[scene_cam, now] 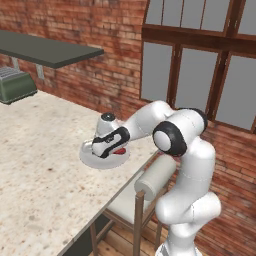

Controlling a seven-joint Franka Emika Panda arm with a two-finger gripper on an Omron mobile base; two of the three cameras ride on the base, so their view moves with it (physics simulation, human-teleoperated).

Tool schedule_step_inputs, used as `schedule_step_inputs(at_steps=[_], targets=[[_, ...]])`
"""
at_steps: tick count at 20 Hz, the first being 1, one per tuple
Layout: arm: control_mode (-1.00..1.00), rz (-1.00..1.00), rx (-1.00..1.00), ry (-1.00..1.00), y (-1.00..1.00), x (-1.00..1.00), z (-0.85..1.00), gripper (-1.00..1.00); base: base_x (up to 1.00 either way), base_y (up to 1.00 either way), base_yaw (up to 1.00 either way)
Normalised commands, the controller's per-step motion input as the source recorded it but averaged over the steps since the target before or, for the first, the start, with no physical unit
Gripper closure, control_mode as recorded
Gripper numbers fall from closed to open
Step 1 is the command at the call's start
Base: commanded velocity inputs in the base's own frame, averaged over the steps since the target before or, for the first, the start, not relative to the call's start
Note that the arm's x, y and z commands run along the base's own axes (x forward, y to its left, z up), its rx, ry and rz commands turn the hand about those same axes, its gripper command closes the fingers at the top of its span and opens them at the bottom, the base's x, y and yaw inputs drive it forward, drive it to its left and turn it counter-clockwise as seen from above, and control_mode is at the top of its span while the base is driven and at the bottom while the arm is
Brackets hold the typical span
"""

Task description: Take the cheese, steak, and garlic from the fridge and place them on the plate on the dining counter to create an appetizer plate.

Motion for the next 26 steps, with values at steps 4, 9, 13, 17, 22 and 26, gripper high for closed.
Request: schedule_step_inputs(at_steps=[4, 9, 13, 17, 22, 26], targets=[[-1.00, -0.01, -0.01, 0.03, 0.18, 0.25, -0.15, -1.00, 0.00, 0.00, 0.00], [-1.00, -0.11, 0.00, 0.00, -0.04, -0.02, 0.31, -1.00, 0.00, 0.00, 0.00], [-1.00, -0.15, 0.00, 0.00, -0.27, 0.04, 0.38, -1.00, 0.00, 0.00, 0.00], [-1.00, -0.15, 0.00, 0.00, -0.16, 0.16, 0.01, -1.00, 0.00, 0.00, 0.00], [-1.00, -0.10, 0.00, -0.05, -0.53, -0.82, 0.57, -1.00, 0.00, 0.00, 0.00], [-1.00, -0.10, 0.00, -0.20, -0.72, -1.00, 0.80, -1.00, 0.00, 0.00, 0.00]])
